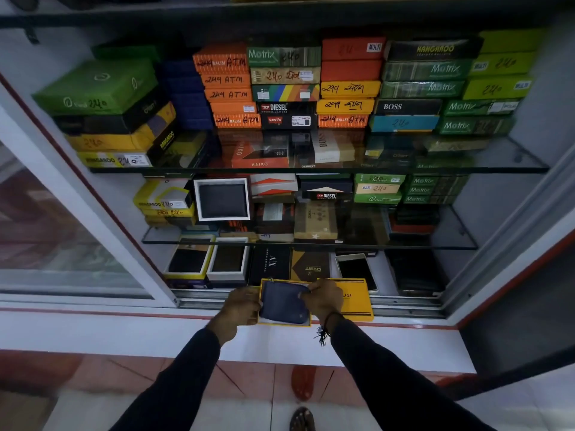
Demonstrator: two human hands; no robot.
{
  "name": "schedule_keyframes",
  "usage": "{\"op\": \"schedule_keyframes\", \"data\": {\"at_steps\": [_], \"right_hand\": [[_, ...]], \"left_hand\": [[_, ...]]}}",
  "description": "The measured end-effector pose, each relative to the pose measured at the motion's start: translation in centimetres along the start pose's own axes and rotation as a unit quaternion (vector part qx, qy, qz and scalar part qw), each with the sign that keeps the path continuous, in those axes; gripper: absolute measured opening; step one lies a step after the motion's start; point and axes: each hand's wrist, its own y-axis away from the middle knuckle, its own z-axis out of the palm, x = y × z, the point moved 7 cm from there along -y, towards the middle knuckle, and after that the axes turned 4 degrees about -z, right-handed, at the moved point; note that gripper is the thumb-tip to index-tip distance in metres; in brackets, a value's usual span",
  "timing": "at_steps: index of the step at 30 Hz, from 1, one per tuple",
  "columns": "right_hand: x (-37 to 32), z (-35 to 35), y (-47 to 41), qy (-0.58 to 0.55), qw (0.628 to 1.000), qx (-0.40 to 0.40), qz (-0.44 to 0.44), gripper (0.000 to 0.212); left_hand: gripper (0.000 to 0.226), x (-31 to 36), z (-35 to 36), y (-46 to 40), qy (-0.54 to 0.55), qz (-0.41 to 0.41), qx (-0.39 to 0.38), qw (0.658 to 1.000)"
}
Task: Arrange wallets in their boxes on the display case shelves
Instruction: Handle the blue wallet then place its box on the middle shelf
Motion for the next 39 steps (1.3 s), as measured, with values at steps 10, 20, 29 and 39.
{"op": "schedule_keyframes", "data": {"at_steps": [10,20,29,39], "right_hand": [[-3.7,-5.1,1.3,-0.296,0.955,-0.015,-0.006,0.029],[-9.3,-12.8,-1.4,-0.307,0.946,0.049,-0.091,0.037],[-12.8,-14.9,-7.1,-0.338,0.928,0.134,-0.084,0.038],[-11.5,-15.4,-10.3,-0.348,0.928,0.113,-0.067,0.026]], "left_hand": [[0.024,4.8,-1.0,2.9,-0.005,0.158,0.100,0.982],[0.015,14.3,1.3,3.6,0.077,0.192,0.077,0.975],[0.027,23.1,2.1,0.4,-0.016,0.246,0.199,0.948],[0.020,22.7,2.5,-0.9,-0.036,0.286,0.238,0.927]]}}
